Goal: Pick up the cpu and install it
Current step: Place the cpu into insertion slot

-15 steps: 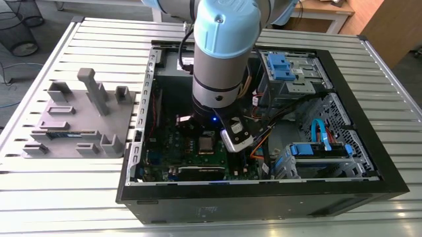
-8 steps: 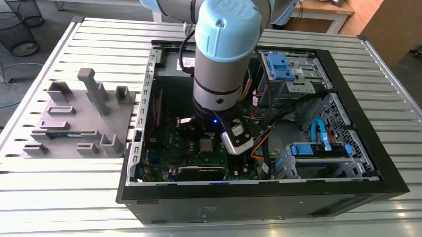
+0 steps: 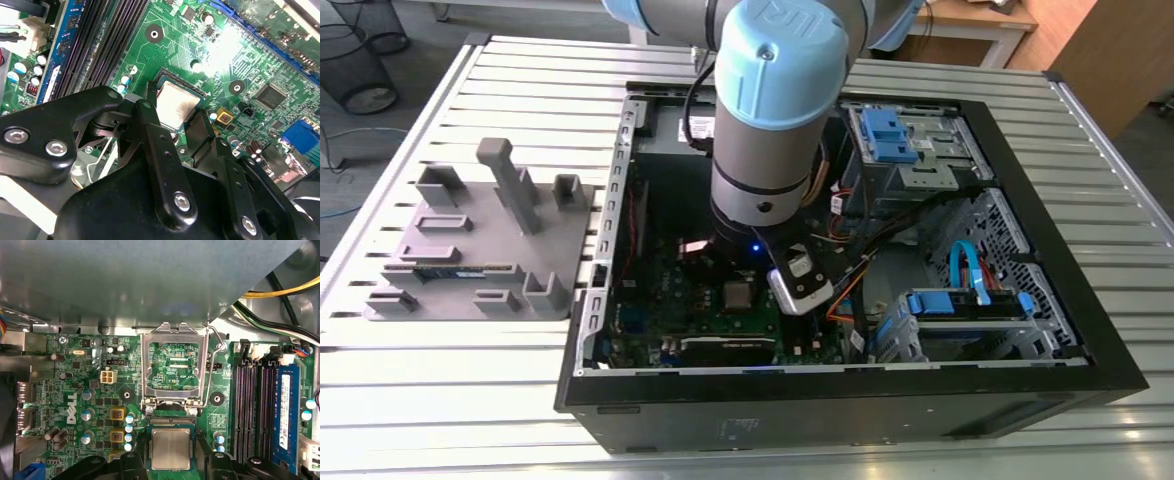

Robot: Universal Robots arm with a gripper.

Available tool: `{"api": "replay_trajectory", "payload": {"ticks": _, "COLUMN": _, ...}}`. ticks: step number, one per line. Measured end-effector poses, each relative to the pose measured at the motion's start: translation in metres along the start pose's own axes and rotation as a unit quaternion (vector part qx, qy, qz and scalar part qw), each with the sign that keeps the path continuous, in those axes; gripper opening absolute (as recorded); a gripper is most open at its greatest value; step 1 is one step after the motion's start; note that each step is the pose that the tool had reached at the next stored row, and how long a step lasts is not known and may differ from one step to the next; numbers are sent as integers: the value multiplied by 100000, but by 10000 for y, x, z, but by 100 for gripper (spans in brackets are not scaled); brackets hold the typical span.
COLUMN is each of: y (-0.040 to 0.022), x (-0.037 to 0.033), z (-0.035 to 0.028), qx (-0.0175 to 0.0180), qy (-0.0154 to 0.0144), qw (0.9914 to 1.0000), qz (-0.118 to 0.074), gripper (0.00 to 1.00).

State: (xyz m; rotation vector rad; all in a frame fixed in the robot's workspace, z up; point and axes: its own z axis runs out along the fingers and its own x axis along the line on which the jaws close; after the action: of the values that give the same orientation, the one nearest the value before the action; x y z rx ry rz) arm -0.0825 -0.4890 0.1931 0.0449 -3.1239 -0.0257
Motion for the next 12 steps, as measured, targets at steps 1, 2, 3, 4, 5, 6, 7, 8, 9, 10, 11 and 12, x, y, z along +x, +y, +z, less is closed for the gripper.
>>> {"api": "replay_trajectory", "payload": {"ticks": 1, "y": 0, "x": 0, "z": 5, "qx": -10, "qy": -8, "qw": 100000, "qz": 0, "gripper": 47}}
{"api": "replay_trajectory", "payload": {"ticks": 2, "y": 0, "x": 0, "z": 10, "qx": -1, "qy": -8, "qw": 100000, "qz": 0, "gripper": 47}}
{"api": "replay_trajectory", "payload": {"ticks": 3, "y": 0, "x": 0, "z": 12, "qx": 19, "qy": 0, "qw": 100000, "qz": -1, "gripper": 47}}
{"api": "replay_trajectory", "payload": {"ticks": 4, "y": 0, "x": 0, "z": 16, "qx": 21, "qy": -2, "qw": 100000, "qz": -2, "gripper": 47}}
{"api": "replay_trajectory", "payload": {"ticks": 5, "y": 0, "x": -1, "z": 21, "qx": 25, "qy": -2, "qw": 100000, "qz": -2, "gripper": 47}}
{"api": "replay_trajectory", "payload": {"ticks": 6, "y": -1, "x": 0, "z": 23, "qx": 39, "qy": 2, "qw": 100000, "qz": -1, "gripper": 47}}
{"api": "replay_trajectory", "payload": {"ticks": 7, "y": -1, "x": 0, "z": 23, "qx": 41, "qy": 4, "qw": 100000, "qz": -1, "gripper": 47}}
{"api": "replay_trajectory", "payload": {"ticks": 8, "y": -1, "x": 0, "z": 23, "qx": 46, "qy": 7, "qw": 100000, "qz": 1, "gripper": 47}}
{"api": "replay_trajectory", "payload": {"ticks": 9, "y": 0, "x": -1, "z": 28, "qx": 30, "qy": -3, "qw": 100000, "qz": -1, "gripper": 47}}
{"api": "replay_trajectory", "payload": {"ticks": 10, "y": 0, "x": -1, "z": 31, "qx": 29, "qy": -4, "qw": 100000, "qz": 1, "gripper": 47}}
{"api": "replay_trajectory", "payload": {"ticks": 11, "y": 0, "x": -1, "z": 33, "qx": 40, "qy": 0, "qw": 100000, "qz": -1, "gripper": 47}}
{"api": "replay_trajectory", "payload": {"ticks": 12, "y": -1, "x": -1, "z": 34, "qx": 44, "qy": 1, "qw": 100000, "qz": 0, "gripper": 47}}
